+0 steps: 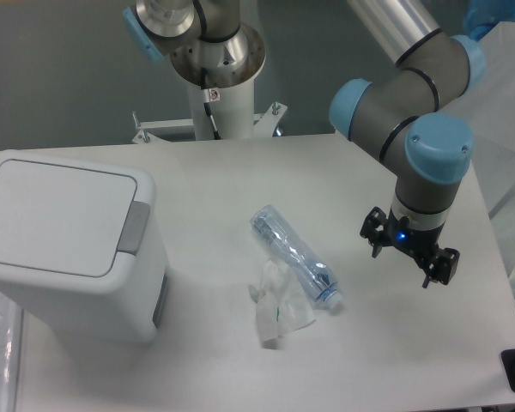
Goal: Open the trash can
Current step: 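Move the gripper from the bottle area toward the white trash can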
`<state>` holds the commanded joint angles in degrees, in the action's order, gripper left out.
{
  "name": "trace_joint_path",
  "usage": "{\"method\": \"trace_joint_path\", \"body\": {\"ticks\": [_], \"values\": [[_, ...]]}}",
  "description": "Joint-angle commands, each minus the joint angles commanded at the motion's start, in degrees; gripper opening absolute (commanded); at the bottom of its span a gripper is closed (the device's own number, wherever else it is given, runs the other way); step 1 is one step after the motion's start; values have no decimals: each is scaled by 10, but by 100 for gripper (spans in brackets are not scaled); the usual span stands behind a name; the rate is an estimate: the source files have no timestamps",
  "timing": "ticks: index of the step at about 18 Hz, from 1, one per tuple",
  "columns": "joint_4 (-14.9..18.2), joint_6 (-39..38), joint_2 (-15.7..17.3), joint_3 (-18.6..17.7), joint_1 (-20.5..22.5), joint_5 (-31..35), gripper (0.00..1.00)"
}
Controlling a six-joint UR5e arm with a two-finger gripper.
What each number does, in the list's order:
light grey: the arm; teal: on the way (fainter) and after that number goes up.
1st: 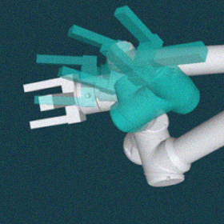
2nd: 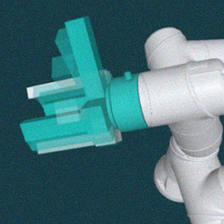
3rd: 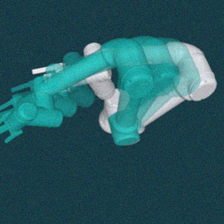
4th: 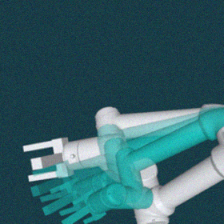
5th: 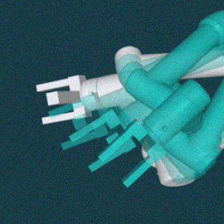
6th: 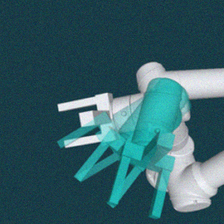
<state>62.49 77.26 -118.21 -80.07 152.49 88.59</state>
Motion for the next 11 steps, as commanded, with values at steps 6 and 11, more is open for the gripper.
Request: {"method": "trace_joint_path", "body": {"ticks": [6,11], "values": [[2,-17,15,-9,-11,-22,100],[2,-145,20,-2,-52,-32,100]]}}
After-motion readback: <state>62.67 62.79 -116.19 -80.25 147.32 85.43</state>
